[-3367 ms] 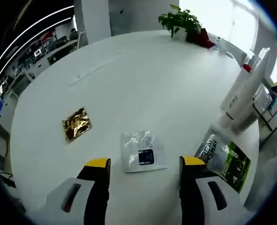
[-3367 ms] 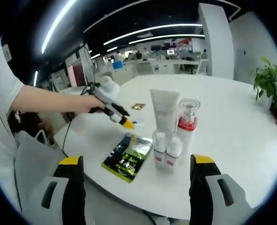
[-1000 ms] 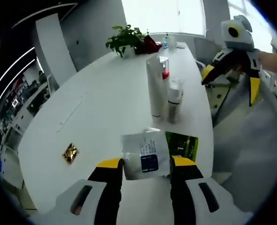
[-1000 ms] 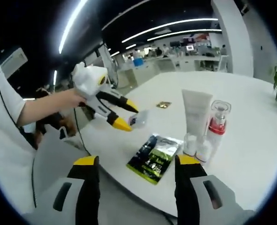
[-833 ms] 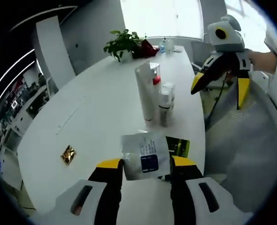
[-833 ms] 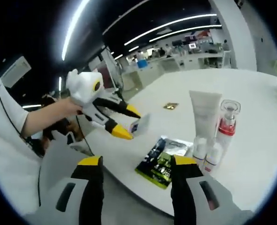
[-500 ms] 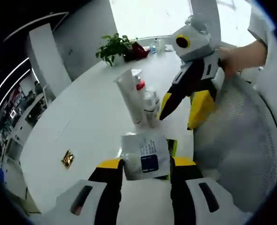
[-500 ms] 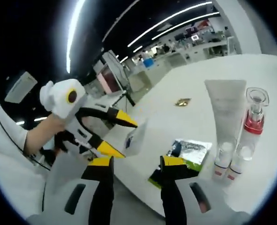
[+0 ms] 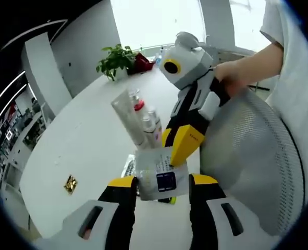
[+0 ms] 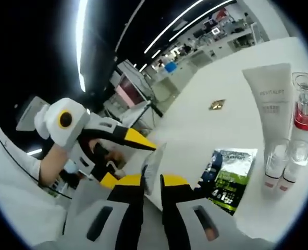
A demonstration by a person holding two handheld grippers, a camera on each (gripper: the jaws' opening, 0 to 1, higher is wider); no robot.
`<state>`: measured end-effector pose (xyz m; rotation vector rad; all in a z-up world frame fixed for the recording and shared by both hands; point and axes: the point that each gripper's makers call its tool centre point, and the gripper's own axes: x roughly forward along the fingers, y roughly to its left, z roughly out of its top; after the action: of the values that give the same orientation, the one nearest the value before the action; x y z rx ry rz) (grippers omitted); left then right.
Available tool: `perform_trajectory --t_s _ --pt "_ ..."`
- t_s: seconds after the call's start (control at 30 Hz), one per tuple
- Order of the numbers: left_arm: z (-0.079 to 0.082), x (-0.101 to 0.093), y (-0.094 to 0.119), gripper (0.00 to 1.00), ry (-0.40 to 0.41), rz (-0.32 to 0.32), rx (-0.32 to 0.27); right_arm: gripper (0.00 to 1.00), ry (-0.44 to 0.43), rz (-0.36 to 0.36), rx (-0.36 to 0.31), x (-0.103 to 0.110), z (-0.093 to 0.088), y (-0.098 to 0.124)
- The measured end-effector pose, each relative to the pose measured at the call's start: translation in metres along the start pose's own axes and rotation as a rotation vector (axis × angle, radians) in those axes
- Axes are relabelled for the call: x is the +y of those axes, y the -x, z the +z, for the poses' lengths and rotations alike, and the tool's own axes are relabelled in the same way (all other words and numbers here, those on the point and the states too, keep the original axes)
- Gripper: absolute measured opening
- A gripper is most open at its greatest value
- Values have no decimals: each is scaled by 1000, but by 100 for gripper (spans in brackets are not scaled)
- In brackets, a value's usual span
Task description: Arrange the skincare products in the storage area until every visible bottle or jar stands upright without overlapping.
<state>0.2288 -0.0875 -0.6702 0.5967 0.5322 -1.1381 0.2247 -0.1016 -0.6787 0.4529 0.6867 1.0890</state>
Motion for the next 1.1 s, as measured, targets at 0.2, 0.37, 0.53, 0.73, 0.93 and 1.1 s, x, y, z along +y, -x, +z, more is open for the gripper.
perform_trajectory --t_s 0.2,0.37,0.53,0.73,0.93,1.1 --pt "5 2 2 37 48 -7 -35 1 8 17 -3 7 -4 3" --pt "-2 1 -1 41 76 1 -27 1 -19 -15 -34 2 -1 6" --pt "-8 6 3 47 222 22 -88 1 -39 -19 -60 2 3 9" --pt "-12 5 6 52 424 26 -189 1 -94 -14 -113 5 10 8" --pt "-23 6 13 51 663 18 -300 1 -174 9 -203 11 22 3" --pt "-16 1 20 46 775 0 -396 1 -226 21 -272 17 32 -3"
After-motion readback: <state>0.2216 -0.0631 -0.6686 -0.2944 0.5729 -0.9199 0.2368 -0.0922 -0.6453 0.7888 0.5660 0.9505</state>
